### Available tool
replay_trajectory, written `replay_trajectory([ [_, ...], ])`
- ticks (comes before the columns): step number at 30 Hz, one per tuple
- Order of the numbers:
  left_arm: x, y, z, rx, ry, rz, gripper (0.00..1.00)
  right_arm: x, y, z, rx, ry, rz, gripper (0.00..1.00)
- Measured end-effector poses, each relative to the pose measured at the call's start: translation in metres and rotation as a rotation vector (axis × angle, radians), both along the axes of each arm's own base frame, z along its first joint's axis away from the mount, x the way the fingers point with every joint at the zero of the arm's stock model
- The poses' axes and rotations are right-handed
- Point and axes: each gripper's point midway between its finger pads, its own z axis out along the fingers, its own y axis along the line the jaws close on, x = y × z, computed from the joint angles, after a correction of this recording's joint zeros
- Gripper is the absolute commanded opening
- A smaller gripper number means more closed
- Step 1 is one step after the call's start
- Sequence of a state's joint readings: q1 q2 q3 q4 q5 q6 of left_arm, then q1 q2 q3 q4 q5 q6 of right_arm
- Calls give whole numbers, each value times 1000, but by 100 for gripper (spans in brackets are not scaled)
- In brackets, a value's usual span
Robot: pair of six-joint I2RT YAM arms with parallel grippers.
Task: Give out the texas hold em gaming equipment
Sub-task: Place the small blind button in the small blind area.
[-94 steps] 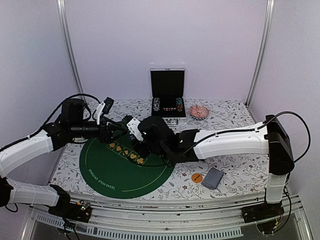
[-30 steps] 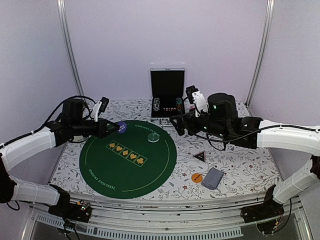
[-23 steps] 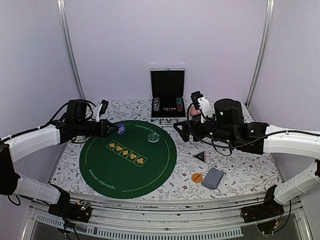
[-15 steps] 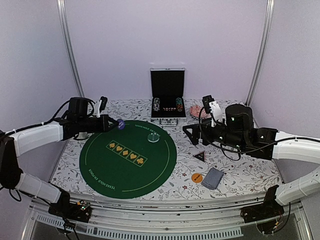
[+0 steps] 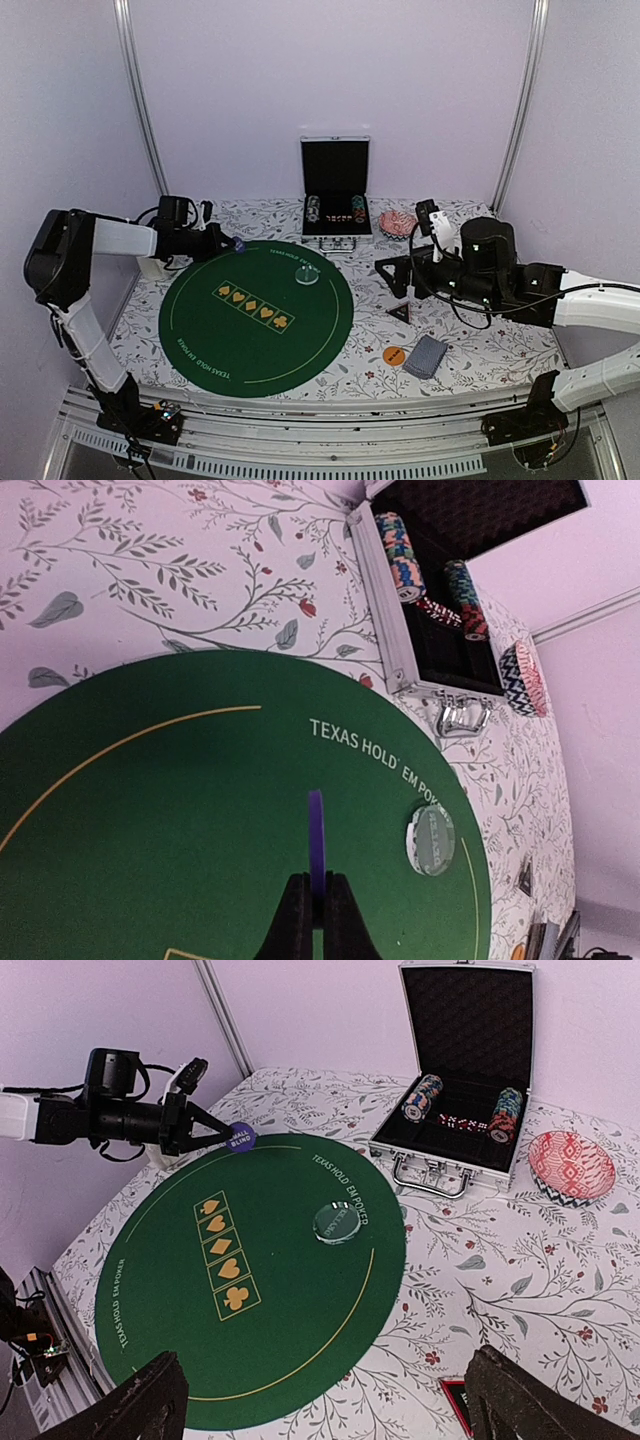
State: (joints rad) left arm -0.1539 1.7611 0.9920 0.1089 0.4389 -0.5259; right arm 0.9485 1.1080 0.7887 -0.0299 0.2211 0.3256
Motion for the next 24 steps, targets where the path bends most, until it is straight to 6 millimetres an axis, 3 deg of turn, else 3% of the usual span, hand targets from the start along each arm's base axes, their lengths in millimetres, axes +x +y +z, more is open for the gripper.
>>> replay_trajectory([
  [3,13,-3,-18,-11,34,-10,0,1,2,-9,-21,17,4,99],
  [15,23,7,-69,-25,133,20,0,3,8,-33,-81,64,14,99],
  [24,25,13,-72,-33,135,29,5,6,13,-37,-105,71,19,99],
])
